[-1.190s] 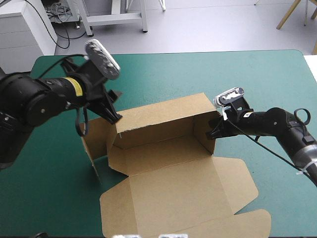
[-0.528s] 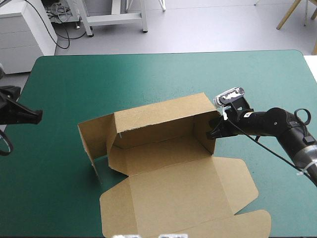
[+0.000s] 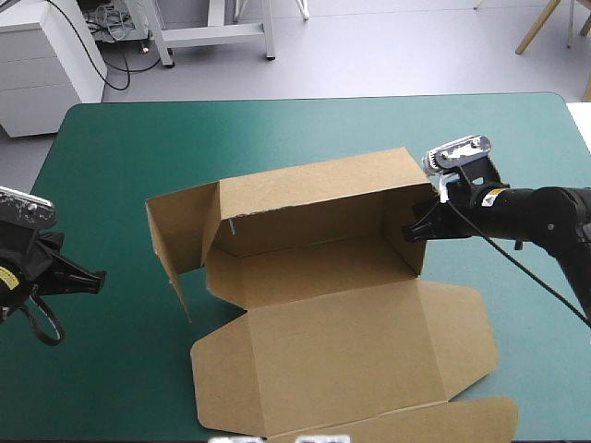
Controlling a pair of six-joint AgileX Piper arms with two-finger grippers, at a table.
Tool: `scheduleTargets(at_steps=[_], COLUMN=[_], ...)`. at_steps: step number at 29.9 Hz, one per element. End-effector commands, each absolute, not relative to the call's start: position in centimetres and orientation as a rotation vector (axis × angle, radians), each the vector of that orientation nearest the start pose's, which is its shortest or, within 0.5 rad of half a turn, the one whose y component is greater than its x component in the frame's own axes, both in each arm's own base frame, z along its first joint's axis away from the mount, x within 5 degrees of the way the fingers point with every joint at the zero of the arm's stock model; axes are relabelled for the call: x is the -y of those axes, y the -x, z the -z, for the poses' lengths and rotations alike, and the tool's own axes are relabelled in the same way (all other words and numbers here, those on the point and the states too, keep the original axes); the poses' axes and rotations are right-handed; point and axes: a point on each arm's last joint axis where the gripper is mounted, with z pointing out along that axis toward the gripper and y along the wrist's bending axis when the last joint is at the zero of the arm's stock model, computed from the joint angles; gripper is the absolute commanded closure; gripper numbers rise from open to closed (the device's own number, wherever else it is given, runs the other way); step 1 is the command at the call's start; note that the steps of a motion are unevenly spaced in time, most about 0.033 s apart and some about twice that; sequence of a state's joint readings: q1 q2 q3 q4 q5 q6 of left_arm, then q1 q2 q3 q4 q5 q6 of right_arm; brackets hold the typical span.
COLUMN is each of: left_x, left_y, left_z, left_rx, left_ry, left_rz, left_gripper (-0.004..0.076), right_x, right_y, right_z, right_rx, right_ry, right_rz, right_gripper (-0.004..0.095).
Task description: Fold the box
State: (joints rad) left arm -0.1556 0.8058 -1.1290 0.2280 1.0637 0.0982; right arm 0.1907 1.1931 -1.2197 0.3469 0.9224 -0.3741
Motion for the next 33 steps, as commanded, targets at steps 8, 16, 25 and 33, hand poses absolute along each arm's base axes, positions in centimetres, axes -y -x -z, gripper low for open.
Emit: scheduleTargets(at_steps=[8,16,25,33], left_x=[0.1,0.1,0.2,0.2], left_y=[-13.0,-13.0,-13.1,-13.1], left_z=[-42.8,-42.7,-42.6,-42.6], left_rx=[-2.082,-2.085,-2.079,-2.081], left_ry=[-0.265,-0.265,-0.252,-0.252], left_rz=[-0.253,-0.251,-0.237,-0.237], left_gripper=[0.0734,0.0734,0.0734,0.0734], right_x=[-6.0,-7.0,-8.2,-9.0], right_y=[-23.4,-28.9,-36.1,-39.7], right_z=[-41.2,-36.9,-33.7,-30.6], right_rx=[-2.482,-2.628,-2.511,-2.543], right_ry=[0.42,0.417,0.384,0.441], right_rz=[-0.241,-0.244,-0.215,-0.208], right_gripper=[0.0927,0.0927,0.0909,0.0456])
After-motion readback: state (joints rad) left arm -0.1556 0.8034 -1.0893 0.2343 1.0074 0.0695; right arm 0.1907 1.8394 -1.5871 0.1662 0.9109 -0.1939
